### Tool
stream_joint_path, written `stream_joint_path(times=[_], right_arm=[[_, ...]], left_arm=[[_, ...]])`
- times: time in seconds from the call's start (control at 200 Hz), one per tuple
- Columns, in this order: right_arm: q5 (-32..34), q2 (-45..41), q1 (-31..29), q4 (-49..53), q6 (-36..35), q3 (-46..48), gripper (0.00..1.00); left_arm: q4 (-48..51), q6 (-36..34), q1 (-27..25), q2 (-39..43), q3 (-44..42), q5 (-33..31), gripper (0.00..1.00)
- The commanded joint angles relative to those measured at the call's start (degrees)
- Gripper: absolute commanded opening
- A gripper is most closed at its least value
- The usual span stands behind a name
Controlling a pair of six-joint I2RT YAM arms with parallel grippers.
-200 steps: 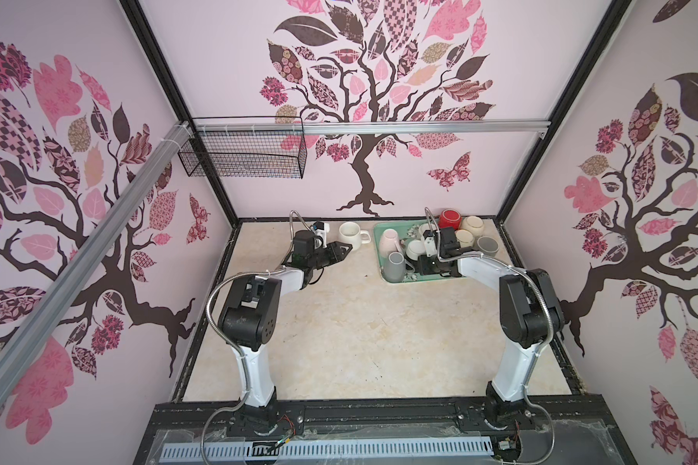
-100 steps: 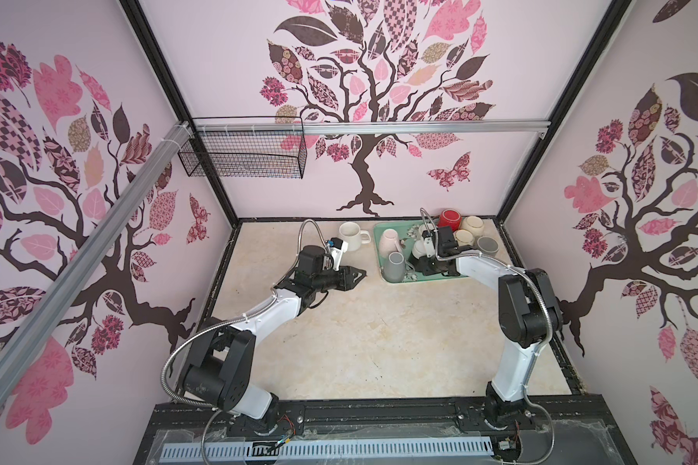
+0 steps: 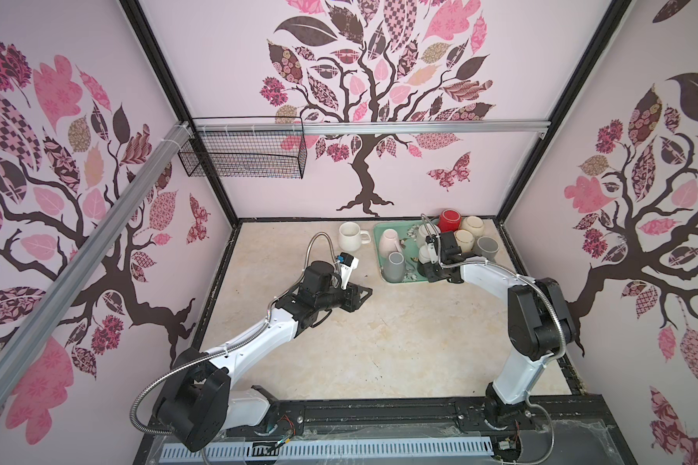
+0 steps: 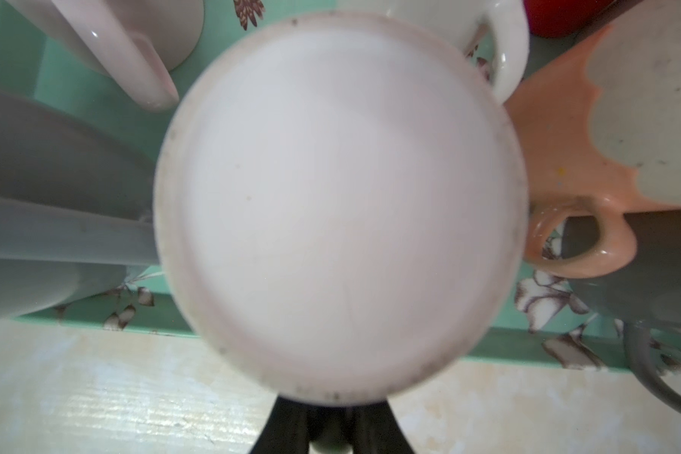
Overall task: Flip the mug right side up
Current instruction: 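Grasp the upside-down black-and-white mug on the tray with the right gripper, then lift the black mug off the tray toward the left gripper while left gripper approaches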
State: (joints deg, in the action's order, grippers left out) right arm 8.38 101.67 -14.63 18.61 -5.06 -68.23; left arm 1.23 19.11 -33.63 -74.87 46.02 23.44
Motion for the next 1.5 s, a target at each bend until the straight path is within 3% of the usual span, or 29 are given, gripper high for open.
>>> stream_joint_path(times=[0.0,0.395,0.735,0.915,1.27,1.495], right_arm=[[2.0,-6.2,-0.2,-3.1,-0.8,0.3,0.0],[0.0,-12.1,-0.3,-8.0,1.4,4.0,0.0],[-10.8,-23.8,-0.3,-20.2,14.2,14.4,0.0],[-12.2,-31.6,-0.2,-28.6,19.9,21.6,0.0],[-24.6,-40.6,-0.1,-40.0,36.1,29.0,0.0],[-35.3,-41.4,-0.1,-55.8,51.2,35.1,0.0]], left_arm=[[-0.4,-2.5,-2.2,-0.1,-1.1,-2.7,0.39],[-4.8,-2.1,-3.6,0.2,-3.4,-3.4,0.39],[-5.6,-3.2,-4.0,-0.1,-3.3,-3.0,0.42],[-7.6,-1.1,-3.9,-1.1,-2.5,-1.7,0.47],[-18.3,15.3,-3.9,-5.2,0.9,0.1,0.5],[-29.5,28.0,-3.9,-8.9,2.5,4.3,0.55]])
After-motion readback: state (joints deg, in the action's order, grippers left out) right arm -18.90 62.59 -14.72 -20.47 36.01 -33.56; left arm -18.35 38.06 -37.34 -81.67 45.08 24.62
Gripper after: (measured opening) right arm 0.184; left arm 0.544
